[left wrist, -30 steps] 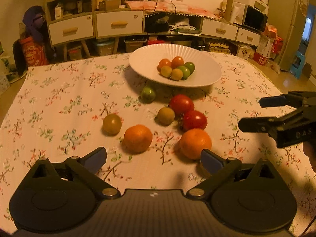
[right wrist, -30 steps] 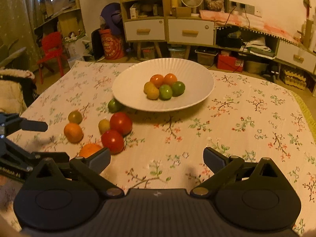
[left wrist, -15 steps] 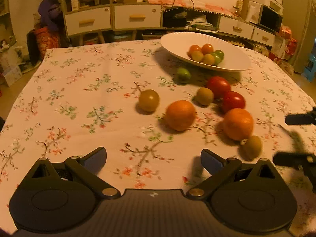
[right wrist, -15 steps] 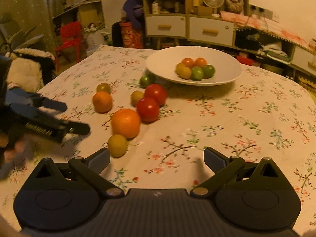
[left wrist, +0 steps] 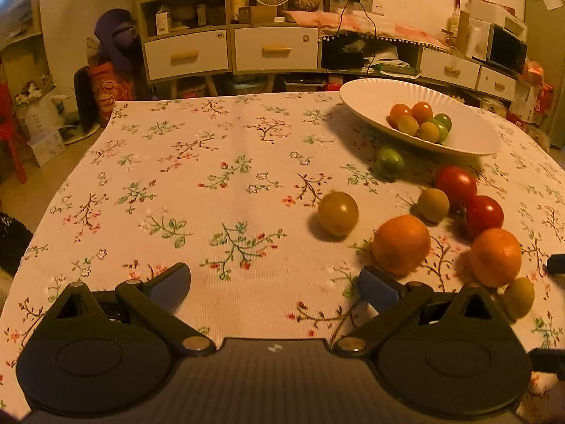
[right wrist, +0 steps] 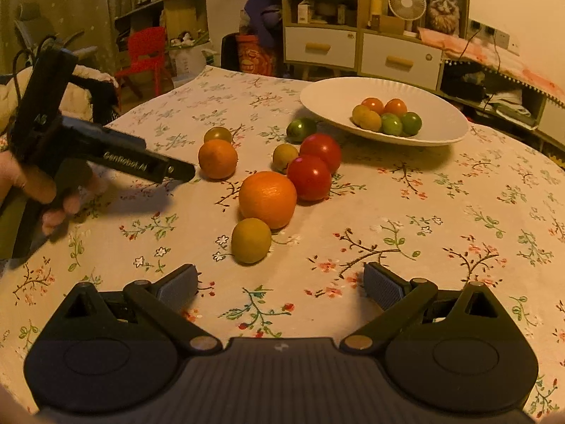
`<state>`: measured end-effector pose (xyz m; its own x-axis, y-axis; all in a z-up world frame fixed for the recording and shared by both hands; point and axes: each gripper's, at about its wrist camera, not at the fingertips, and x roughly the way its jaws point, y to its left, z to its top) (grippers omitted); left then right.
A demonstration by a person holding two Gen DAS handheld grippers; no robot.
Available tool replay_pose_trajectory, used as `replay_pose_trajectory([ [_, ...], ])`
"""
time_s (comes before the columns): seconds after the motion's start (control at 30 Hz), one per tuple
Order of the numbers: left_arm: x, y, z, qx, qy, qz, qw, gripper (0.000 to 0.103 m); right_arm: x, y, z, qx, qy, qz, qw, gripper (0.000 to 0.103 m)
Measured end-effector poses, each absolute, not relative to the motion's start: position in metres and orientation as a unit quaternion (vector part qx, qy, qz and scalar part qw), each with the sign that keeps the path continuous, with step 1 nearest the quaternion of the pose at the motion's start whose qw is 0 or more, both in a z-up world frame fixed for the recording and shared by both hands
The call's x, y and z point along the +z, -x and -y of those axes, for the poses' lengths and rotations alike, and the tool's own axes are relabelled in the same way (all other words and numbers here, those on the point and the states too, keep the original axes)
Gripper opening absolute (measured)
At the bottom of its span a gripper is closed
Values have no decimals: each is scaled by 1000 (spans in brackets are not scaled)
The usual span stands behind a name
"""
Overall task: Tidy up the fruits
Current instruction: 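Withdraw both grippers from the plate toward the remaining fruits, then grasp a brown fruit with the left gripper while the right gripper grasps a yellow fruit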
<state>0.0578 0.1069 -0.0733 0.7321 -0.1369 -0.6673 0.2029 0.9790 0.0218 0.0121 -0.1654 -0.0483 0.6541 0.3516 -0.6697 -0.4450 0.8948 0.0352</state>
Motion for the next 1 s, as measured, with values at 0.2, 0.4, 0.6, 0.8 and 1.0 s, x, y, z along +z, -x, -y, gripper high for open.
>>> replay_pose_trajectory([
  [0.2,-74,-66,-104,-87,-42,-351,931,103,-49,-13,162,218,66,-350,909,100],
  [0.4,-74,-75,-97,-85,-41,-349,932,103,-48,-14,156,217,64,-348,910,96],
  [0.6,-70,-78,-88,-95,-45,-342,934,85,-48,-14,154,219,65,-342,911,88],
  [0.8,-69,-79,-81,-108,-47,-337,934,68,-45,-13,153,227,66,-338,911,75],
  [1.0,-66,-79,-78,-123,-44,-341,931,48,-43,-12,150,236,67,-336,909,59],
])
